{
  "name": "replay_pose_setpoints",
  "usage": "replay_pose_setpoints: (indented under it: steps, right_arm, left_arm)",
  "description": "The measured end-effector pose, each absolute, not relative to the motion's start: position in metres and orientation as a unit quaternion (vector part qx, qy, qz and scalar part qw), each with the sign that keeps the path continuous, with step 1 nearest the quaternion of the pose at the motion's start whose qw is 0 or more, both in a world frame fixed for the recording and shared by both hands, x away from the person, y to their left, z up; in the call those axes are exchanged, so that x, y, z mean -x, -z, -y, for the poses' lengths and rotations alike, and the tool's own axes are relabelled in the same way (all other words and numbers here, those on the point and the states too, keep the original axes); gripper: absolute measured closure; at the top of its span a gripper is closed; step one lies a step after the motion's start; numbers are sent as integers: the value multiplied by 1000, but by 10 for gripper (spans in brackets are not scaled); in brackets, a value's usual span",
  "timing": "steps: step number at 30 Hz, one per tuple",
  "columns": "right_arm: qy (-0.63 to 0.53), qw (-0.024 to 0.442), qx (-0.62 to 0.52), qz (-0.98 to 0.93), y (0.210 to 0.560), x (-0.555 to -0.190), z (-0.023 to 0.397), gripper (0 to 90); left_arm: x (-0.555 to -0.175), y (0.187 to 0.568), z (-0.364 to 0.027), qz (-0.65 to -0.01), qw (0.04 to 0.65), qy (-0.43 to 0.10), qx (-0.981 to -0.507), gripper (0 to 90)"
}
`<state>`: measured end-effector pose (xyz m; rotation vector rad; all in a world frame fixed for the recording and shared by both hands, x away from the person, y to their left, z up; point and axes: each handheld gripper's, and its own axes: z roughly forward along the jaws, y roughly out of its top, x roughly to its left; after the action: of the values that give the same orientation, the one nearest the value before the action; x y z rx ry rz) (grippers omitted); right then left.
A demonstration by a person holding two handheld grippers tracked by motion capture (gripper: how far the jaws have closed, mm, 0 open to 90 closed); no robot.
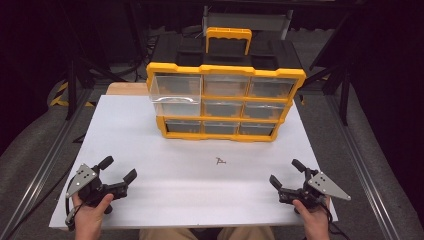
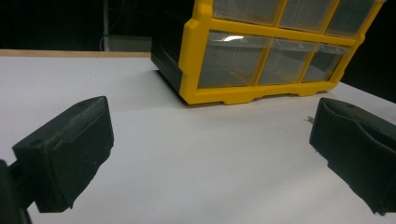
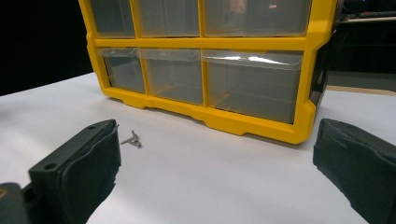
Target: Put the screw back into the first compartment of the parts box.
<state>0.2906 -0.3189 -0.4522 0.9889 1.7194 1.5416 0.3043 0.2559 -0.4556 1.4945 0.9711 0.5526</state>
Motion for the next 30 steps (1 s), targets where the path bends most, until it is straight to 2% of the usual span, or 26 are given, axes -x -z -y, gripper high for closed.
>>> replay_pose_setpoints:
  steps: [12,19,30]
  right_arm:
    - [-581,304,-373,-656,453,-292,317,15]
    - [-581,301,-371,-659,453,-293,314,15]
    - [-582,301,-371,-658,453,-292,315,15]
  left_arm:
    - [-312,451,-225,-395,585,-213,-675,6]
    - [-317,446,-192,-373,577,-184,-703,6]
    - [-329,444,-158,-366,566,-159,-721,16]
